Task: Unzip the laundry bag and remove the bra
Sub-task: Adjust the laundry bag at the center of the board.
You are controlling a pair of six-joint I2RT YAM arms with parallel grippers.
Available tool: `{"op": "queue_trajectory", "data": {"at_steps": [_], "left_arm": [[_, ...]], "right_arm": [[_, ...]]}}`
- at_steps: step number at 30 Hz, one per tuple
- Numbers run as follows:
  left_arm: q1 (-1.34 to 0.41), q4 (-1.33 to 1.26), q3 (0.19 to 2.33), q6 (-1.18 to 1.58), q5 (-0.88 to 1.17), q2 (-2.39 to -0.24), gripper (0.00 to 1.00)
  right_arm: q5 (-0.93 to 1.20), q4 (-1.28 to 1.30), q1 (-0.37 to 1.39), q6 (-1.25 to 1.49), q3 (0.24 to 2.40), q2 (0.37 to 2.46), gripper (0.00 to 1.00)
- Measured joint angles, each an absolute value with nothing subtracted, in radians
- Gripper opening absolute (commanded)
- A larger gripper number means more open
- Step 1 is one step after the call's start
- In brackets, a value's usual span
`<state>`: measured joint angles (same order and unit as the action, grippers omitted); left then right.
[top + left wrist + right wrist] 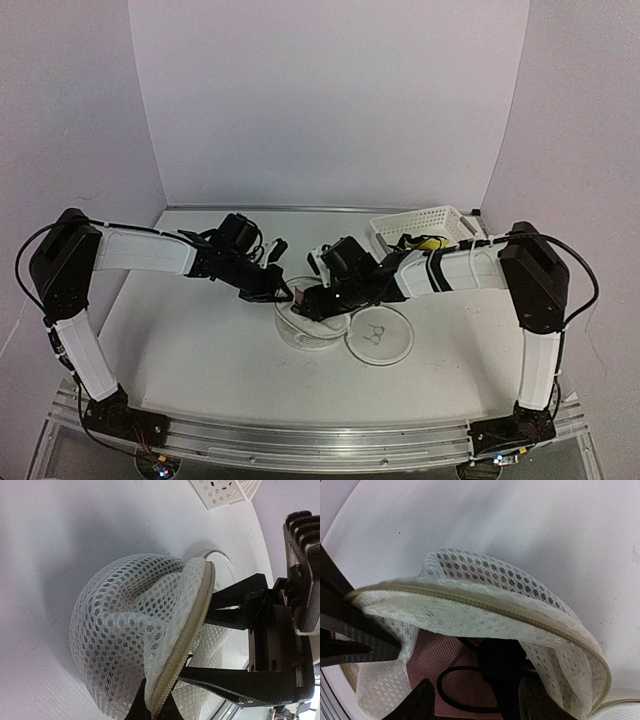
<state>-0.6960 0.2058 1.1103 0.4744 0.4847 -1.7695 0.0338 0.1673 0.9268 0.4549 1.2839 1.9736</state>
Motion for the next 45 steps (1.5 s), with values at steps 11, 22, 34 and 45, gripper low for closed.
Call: {"op": "queue_trajectory", "data": {"at_steps": [11,22,34,45], "left_arm": [[-0.696,0.197,1.003,0.524,0.346,-1.727,0.00],[-0.700,0.192,0.939,0.525,0.228,-1.681,0.00],[-0.702,0.192,0.935,0.525,0.160,-1.732,0.00],[-0.702,0.179,0.937,0.519,0.273,-1.795,0.00]], "right_arm": [[0.002,0.131,0.965,0.508,1.291,2.032,0.61],[-0.060,0.108,0.971,0.529,1.287,2.048,0.62],[-0.083,0.089,0.977,0.528,1.269,2.050,0.63],[-0.030,0.083,0.977,0.533,1.279,2.055,0.70]]}}
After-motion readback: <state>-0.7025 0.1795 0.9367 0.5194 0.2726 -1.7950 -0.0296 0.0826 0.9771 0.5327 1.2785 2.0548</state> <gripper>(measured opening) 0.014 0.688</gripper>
